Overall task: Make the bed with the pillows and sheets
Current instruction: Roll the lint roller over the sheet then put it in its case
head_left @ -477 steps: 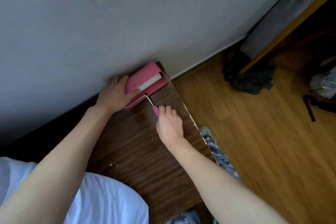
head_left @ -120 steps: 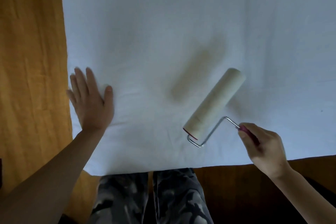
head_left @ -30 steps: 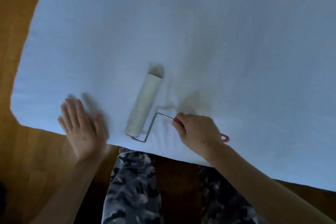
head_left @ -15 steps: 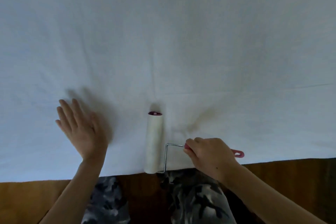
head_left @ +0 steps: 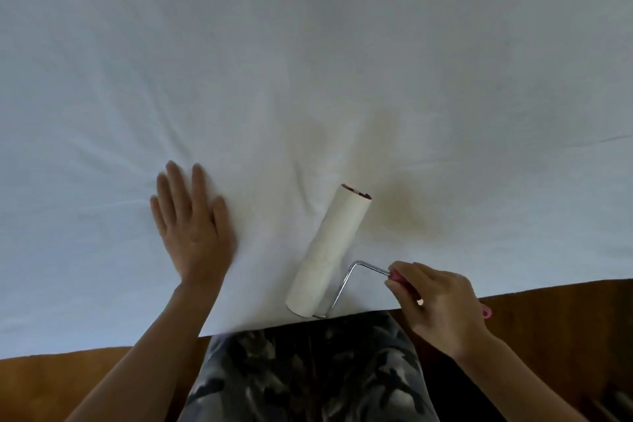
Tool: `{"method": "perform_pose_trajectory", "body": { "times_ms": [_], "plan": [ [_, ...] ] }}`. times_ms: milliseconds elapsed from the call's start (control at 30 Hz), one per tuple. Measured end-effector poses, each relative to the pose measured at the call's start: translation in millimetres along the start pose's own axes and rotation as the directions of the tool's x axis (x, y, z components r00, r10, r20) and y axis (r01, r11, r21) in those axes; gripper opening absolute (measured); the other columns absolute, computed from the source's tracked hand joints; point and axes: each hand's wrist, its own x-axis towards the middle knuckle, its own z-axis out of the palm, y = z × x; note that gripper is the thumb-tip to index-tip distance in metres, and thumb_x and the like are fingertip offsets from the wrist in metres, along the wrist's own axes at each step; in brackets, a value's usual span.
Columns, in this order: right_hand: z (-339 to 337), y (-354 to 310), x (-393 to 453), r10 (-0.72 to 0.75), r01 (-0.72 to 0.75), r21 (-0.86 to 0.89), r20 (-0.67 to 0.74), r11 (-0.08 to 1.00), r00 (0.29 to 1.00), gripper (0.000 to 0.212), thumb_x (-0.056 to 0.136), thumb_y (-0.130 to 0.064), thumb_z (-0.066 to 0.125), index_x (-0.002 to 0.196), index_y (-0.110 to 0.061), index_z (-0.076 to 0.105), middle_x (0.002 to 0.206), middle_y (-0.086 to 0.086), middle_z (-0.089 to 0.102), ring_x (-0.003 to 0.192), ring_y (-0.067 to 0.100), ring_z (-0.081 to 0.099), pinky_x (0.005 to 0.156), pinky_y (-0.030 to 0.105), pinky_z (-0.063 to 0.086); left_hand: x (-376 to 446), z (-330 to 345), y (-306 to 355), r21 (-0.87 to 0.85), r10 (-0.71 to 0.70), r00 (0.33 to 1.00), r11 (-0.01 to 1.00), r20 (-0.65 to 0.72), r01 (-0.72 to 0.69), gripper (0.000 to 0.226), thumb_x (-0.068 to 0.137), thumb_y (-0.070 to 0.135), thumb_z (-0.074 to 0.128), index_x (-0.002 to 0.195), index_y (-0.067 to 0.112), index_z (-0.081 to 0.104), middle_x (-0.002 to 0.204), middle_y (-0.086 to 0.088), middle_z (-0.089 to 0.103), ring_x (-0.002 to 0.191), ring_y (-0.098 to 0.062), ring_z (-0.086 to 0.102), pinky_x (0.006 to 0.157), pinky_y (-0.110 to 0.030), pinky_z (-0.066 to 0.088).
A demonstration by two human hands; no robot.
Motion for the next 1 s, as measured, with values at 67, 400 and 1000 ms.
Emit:
{"method": "perform_pose_trajectory", "body": {
  "times_ms": [67,400,1000],
  "plan": [
    [10.7,-29.9,27.8,0.066,-0.066,-0.009,0.016,0.998,0.998,0.034,0.098,-0.043,0.037,0.085,-0.023,0.061,0.063,-0.012,0.060,0.044,0.008,0.050,0.042,0.019,0.041,1.9,-6.6,-14.3,0.019,0.084,0.995,0.996,0.062,-0.085,0.053,0.103,0.034,0.027,0.151,0.011,0.032,0.159,-0.019,0.019,0.147,-0.036,0.016,0.119,-0.048,0.009],
    [29.5,-177.0,246.3,0.192,-0.188,0.078,-0.054,0.979,0.980,0.032,0.103,-0.034,0.031,0.109,-0.015,0.056,0.090,0.005,0.068,0.081,0.028,0.060,0.067,0.033,0.039,15.3,-19.4,-56.0,0.083,0.092,0.983,0.991,0.161,-0.106,0.063,0.100,0.042,0.023,0.153,0.008,0.014,0.160,-0.014,0.011,0.149,-0.031,0.008,0.119,-0.050,0.009],
    [34.0,-37.0,-15.8,0.432,-0.472,0.056,0.318,0.880,0.844,0.050,0.096,-0.057,0.030,0.091,-0.022,0.065,0.064,-0.012,0.058,0.060,0.009,0.065,0.051,0.008,0.042,-61.3,-6.0,-23.2,0.064,-0.046,0.995,0.997,0.092,0.040,0.061,0.102,0.034,0.025,0.152,0.000,0.019,0.158,-0.025,0.012,0.148,-0.036,0.010,0.120,-0.051,0.010]
  ]
}}
